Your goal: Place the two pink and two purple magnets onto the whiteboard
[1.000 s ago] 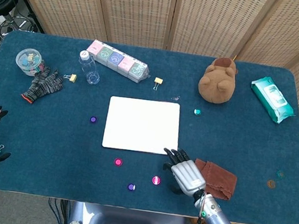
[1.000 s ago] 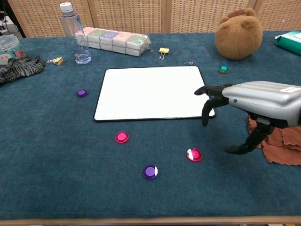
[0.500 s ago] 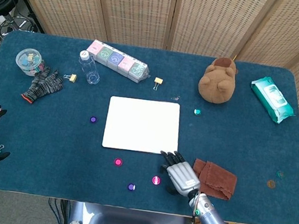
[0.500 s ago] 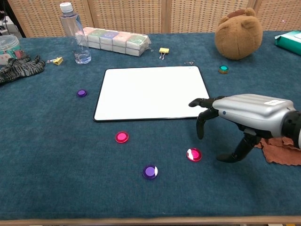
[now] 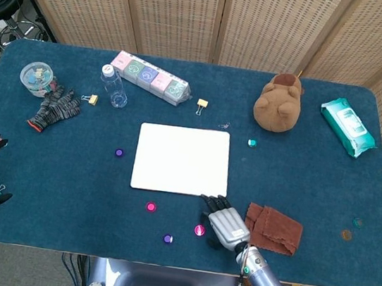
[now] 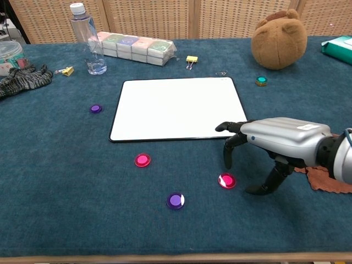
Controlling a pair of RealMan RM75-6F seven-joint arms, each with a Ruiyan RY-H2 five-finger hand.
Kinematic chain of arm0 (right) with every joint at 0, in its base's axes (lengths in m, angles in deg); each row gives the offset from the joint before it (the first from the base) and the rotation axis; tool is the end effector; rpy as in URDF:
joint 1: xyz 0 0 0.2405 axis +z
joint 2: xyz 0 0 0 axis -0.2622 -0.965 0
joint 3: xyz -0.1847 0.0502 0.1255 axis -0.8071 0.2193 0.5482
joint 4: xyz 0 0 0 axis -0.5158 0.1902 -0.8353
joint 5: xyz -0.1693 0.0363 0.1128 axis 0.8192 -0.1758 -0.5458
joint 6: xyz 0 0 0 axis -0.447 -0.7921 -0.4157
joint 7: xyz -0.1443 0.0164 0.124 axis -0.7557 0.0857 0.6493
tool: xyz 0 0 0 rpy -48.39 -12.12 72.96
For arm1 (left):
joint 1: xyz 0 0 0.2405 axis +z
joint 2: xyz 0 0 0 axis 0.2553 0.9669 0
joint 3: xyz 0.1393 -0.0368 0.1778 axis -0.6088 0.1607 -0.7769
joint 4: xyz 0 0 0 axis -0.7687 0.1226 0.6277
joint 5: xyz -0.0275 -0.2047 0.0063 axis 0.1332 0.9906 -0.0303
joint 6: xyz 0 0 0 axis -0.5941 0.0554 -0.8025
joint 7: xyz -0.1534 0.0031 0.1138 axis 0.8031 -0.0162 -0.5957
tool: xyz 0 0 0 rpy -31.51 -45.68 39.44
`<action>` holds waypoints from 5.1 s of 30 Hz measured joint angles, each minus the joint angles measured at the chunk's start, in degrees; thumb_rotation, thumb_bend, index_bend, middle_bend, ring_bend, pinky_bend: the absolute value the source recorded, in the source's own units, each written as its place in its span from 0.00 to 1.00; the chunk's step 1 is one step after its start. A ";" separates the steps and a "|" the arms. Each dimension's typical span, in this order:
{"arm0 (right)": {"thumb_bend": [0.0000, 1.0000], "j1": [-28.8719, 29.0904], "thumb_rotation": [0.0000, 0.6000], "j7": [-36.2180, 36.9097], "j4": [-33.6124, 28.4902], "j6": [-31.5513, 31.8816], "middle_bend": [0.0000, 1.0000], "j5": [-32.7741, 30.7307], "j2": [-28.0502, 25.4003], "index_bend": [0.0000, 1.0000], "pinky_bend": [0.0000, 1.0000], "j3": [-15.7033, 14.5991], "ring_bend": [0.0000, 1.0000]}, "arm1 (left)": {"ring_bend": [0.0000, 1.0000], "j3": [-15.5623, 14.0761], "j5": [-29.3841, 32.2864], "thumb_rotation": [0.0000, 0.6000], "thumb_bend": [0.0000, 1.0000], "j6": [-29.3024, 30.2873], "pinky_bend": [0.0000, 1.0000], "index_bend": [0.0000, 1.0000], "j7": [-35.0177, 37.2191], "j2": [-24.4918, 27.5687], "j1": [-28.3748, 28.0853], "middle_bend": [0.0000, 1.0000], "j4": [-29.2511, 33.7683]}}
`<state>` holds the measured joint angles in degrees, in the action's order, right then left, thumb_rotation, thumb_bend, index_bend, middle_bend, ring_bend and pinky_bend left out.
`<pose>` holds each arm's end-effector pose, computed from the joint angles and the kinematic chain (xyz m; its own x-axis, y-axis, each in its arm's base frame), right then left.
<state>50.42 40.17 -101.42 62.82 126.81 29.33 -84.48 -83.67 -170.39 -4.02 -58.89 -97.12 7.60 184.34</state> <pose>-0.1109 -0.2647 -0.0632 0.4796 -0.4608 0.7468 -0.8516 -0.4497 0.2694 -0.2756 0.2305 0.1520 0.3356 0.1007 0.9366 0.9411 0.0076 -0.3380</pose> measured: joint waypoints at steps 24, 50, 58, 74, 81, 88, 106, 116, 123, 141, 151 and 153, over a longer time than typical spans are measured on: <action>0.31 1.97 1.00 1.27 1.54 0.62 0.00 -3.32 2.44 0.42 0.00 -0.28 0.00 | 0.00 0.23 0.77 1.00 0.02 -0.73 0.00 0.00 -0.70 -0.26 -0.35 0.00 -0.13; 0.39 2.47 1.00 5.24 1.50 2.05 0.00 -2.89 3.20 0.52 0.00 0.43 0.00 | 0.00 0.27 0.87 1.00 0.02 -0.79 0.00 0.00 -0.37 -0.13 -0.37 0.00 -0.11; 0.41 3.07 1.00 8.14 0.68 2.58 0.00 -4.32 0.39 0.52 0.00 4.46 0.00 | 0.00 0.27 1.06 1.00 0.02 -1.10 0.00 0.00 -0.30 -0.07 -0.48 0.00 -0.09; 0.43 10.17 1.00 7.32 6.65 -1.15 0.00 -14.97 0.28 0.53 0.00 10.59 0.00 | 0.00 0.35 1.69 1.00 0.02 -1.88 0.00 0.00 -0.20 -0.01 -0.77 0.00 -0.13; 0.43 13.57 1.00 4.92 9.55 -2.08 0.00 -19.57 1.53 0.53 0.00 11.69 0.00 | 0.00 0.53 2.24 1.00 0.02 -2.39 0.00 0.00 0.13 0.02 -1.00 0.00 -0.31; 0.43 17.16 1.00 0.91 12.90 -2.68 0.00 -27.17 2.66 0.50 0.00 11.30 0.00 | 0.00 0.67 2.69 1.00 0.02 -3.11 0.00 0.00 0.16 0.05 -1.38 0.00 -0.49; 0.43 18.85 1.00 -0.27 5.43 0.19 0.00 -27.13 0.68 0.22 0.00 8.96 0.00 | 0.00 0.70 2.70 1.00 0.02 -3.14 0.00 0.00 0.97 0.89 -1.38 0.00 -0.19; 0.28 19.02 1.00 1.89 -0.13 1.30 0.00 -16.75 3.38 0.27 0.00 7.83 0.00 | 0.00 0.44 1.97 1.00 0.02 -2.77 0.00 0.00 0.99 0.91 -1.25 0.00 -0.09; 0.28 21.76 1.00 -0.59 2.20 1.58 0.00 -17.63 8.08 0.28 0.00 8.20 0.00 | 0.00 0.46 2.06 1.00 0.02 -2.96 0.00 0.00 2.01 1.16 -1.26 0.00 -0.23; 0.28 29.32 1.00 -4.77 13.59 -1.18 0.00 -27.38 18.46 0.30 0.00 10.70 0.00 | 0.00 1.06 3.41 1.00 0.02 -4.61 0.00 0.00 5.73 2.10 -1.82 0.00 -1.34; 0.28 29.65 1.00 -3.83 14.78 -1.33 0.00 -25.73 19.58 0.32 0.00 10.03 0.00 | 0.00 1.08 3.68 1.00 0.02 -5.07 0.00 0.00 6.09 2.12 -1.99 0.00 -1.49; 0.28 29.71 1.00 -3.84 15.40 -1.37 0.00 -25.77 19.83 0.33 0.00 9.85 0.00 | 0.00 1.11 3.71 1.00 0.02 -5.00 0.00 0.00 6.24 2.15 -1.94 0.00 -1.49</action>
<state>80.12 36.33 -86.02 61.44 101.04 49.15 -74.63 -82.57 -166.68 -9.01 -52.66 -94.97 5.66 182.85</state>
